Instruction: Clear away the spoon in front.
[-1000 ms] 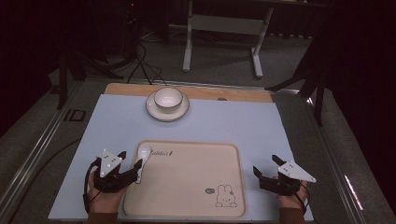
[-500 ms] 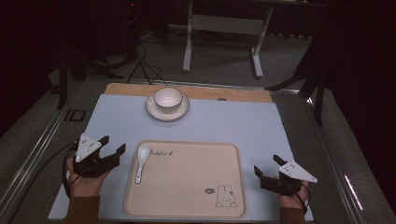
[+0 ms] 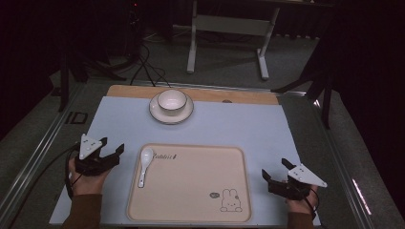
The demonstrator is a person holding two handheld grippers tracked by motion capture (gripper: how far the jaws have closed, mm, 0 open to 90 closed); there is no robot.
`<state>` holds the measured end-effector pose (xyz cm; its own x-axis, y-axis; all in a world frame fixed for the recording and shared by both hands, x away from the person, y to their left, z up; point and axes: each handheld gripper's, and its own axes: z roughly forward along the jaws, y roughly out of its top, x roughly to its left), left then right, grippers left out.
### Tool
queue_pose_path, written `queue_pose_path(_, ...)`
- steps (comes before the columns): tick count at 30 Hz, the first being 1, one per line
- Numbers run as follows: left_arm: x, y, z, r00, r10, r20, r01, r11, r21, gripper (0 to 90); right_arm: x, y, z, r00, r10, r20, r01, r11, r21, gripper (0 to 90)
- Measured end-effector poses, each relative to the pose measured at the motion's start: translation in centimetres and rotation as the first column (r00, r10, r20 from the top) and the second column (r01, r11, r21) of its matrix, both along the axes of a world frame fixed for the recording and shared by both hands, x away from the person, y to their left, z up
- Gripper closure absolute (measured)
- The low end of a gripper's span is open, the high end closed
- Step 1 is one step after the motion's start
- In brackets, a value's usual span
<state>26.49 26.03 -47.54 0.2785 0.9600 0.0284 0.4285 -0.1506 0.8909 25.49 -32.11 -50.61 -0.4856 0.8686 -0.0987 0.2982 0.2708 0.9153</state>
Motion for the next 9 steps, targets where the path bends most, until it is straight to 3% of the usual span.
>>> queue_pose_path(9,0.5,0.4,-1.9,0.9990,0.028,-0.034,-0.028,0.9996,0.000,34.9,0.1,-0.2,-0.1,1.0000,-0.004,-0.006,0.004,1.0000,0.002,14.2)
